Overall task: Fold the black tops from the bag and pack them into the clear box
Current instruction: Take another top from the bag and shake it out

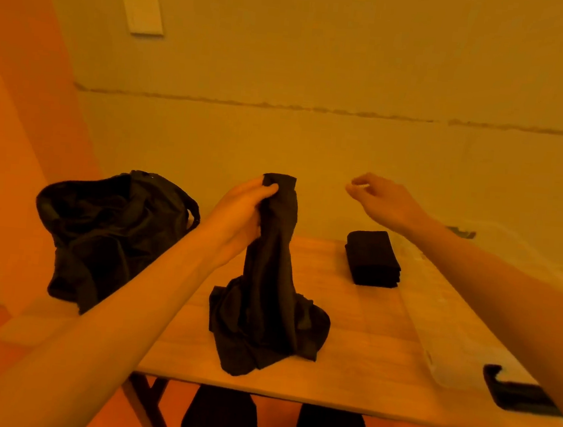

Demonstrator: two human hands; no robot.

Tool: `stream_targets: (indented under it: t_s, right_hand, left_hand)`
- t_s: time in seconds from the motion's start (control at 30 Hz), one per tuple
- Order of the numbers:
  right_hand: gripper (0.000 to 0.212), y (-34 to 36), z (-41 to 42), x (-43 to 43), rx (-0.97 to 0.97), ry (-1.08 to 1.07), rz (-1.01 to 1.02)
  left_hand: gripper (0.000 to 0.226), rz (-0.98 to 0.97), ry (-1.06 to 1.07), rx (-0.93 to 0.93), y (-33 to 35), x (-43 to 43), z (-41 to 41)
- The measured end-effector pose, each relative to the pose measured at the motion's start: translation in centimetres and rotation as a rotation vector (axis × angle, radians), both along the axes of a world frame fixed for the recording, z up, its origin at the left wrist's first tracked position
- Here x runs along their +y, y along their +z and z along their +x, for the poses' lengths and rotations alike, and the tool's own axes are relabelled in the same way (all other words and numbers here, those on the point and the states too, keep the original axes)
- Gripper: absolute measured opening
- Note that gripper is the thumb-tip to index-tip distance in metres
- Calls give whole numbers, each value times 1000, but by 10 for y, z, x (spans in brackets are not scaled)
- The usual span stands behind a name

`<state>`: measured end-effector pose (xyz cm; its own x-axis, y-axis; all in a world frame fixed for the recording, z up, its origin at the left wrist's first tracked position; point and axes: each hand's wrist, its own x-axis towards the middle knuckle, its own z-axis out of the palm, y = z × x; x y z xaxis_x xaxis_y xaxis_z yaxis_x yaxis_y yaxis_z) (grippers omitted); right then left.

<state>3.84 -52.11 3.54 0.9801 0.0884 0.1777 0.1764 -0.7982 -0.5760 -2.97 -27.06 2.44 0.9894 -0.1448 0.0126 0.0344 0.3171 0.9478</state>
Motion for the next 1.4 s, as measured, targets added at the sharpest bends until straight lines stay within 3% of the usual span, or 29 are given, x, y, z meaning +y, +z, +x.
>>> stream_targets:
  t_s: [0.13, 0.17, 0.33, 0.53, 0.67, 1.07, 1.27, 1.4]
  right_hand:
    - [76, -100, 13, -12, -16, -81, -575]
    - [79, -119, 16, -12, -6, -96, -635]
    - [81, -160, 39, -19, 6, -177, -621]
    - [87, -161, 72, -22, 101, -245, -606]
    - [88, -166, 78, -24, 196, -252, -583]
    - [88, -185, 81, -28, 139, -254, -574]
    - [92, -186, 81, -29, 150, -252, -599]
    - [93, -182, 84, -30, 180, -237, -620]
  left_hand:
    - [28, -54, 21, 37, -20, 1, 5]
    - [29, -73, 25, 70, -25, 3, 7]
    - [32, -118, 43, 300, -50, 18, 8]
    - [20, -87, 98, 416, -80, 23, 15]
    - [22, -108, 76, 421, -94, 22, 15]
    - [49, 15, 1, 322, -96, 34, 17]
    - [63, -118, -52, 352, -98, 38, 11]
    - [65, -94, -114, 338, -100, 37, 2]
